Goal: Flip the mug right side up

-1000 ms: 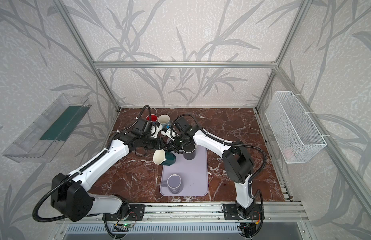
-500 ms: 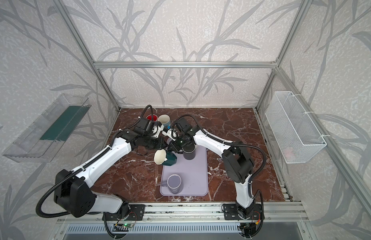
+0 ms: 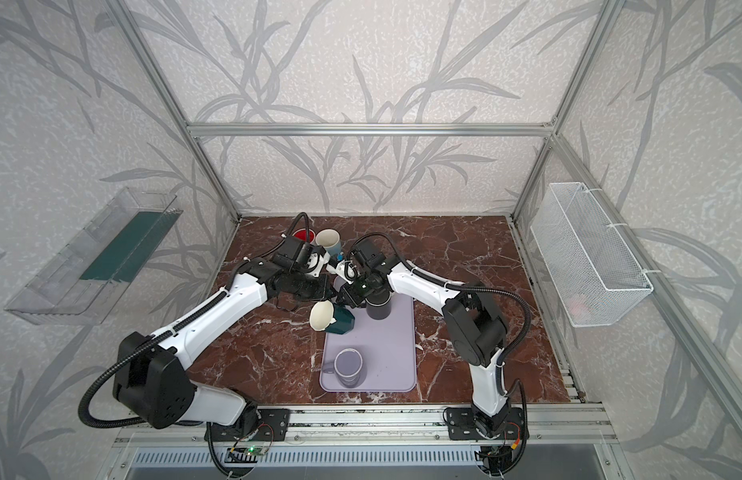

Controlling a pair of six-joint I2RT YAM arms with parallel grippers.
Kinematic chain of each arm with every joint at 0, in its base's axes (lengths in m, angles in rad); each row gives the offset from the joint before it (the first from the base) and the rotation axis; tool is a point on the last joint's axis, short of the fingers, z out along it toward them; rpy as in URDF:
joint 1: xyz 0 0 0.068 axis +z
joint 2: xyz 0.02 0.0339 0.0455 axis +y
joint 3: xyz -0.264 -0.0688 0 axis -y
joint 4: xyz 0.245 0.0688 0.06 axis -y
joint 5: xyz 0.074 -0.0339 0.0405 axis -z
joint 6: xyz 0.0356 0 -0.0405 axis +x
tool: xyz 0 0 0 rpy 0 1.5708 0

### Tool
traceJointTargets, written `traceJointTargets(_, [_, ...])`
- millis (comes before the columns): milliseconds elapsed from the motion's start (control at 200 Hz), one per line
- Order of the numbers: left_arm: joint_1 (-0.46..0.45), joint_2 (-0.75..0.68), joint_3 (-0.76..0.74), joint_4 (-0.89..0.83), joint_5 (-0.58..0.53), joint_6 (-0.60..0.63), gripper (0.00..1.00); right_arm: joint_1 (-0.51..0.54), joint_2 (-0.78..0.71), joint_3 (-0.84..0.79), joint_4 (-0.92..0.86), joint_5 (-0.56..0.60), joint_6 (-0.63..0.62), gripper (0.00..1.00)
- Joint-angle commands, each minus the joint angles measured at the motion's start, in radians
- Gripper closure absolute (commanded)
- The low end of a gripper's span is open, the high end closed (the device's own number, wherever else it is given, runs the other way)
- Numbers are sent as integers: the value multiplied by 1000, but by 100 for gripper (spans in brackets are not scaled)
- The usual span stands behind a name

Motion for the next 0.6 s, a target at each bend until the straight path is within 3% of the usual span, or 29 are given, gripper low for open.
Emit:
traceJointTargets(0, [9,24,-26,-68,-107,-21,100,-15,-74,7,55,-68,21,85])
traceJointTargets(125, [10,32,-28,-77,-122,-23,100,-24,-88,-9,57,-66,25,81])
traceJointTargets(595, [39,54,3,-86,-108,-57,100,-53,-143,-71,62,-57,27,81])
